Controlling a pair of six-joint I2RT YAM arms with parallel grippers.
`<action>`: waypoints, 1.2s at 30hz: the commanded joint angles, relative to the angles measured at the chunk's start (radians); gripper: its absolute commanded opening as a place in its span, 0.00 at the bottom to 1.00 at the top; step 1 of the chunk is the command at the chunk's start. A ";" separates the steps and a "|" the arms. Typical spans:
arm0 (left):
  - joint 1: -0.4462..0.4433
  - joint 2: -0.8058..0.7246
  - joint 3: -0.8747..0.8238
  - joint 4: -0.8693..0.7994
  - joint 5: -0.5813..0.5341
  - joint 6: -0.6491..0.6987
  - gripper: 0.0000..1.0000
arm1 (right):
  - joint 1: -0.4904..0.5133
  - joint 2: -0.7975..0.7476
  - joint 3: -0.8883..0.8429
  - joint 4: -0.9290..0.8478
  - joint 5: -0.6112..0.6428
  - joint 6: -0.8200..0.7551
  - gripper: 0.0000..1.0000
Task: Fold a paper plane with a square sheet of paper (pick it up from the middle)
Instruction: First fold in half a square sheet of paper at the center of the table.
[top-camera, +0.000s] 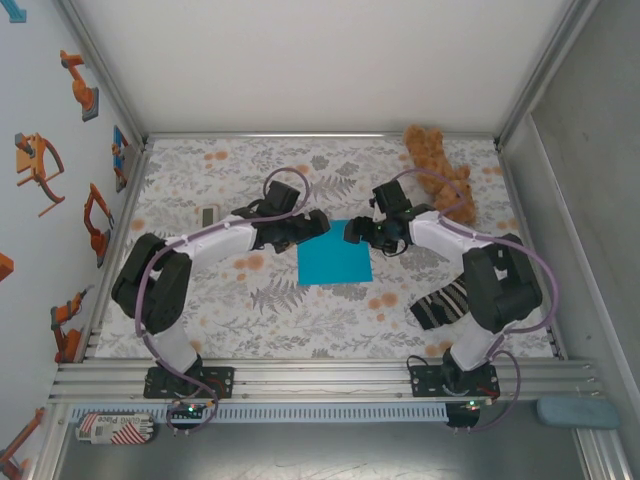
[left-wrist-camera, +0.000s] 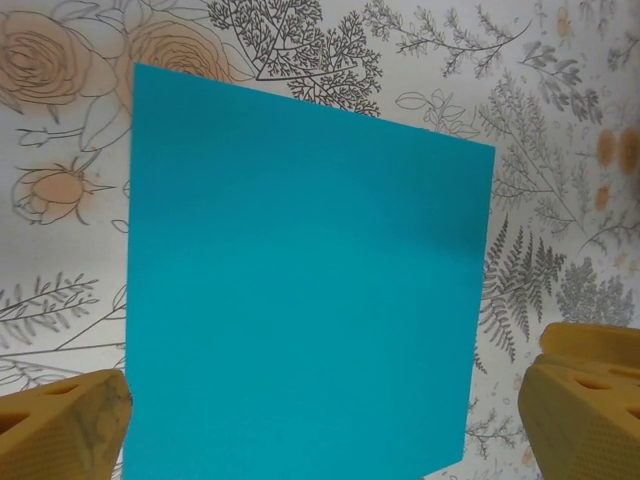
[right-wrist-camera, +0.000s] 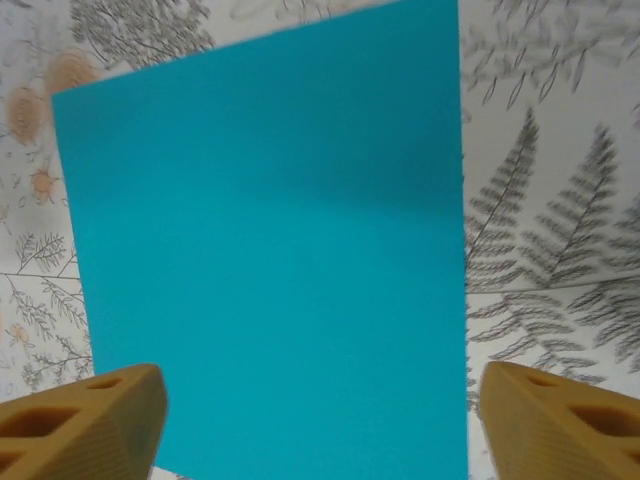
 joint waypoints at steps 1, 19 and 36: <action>0.000 0.033 0.027 -0.070 0.004 -0.014 0.96 | -0.007 0.045 0.053 -0.039 -0.056 0.012 0.71; 0.043 0.183 0.131 -0.043 0.134 -0.036 0.92 | -0.083 0.222 0.224 -0.124 -0.132 -0.055 0.56; 0.047 0.255 0.134 -0.076 0.147 -0.028 0.92 | -0.083 0.238 0.136 -0.113 -0.205 -0.066 0.55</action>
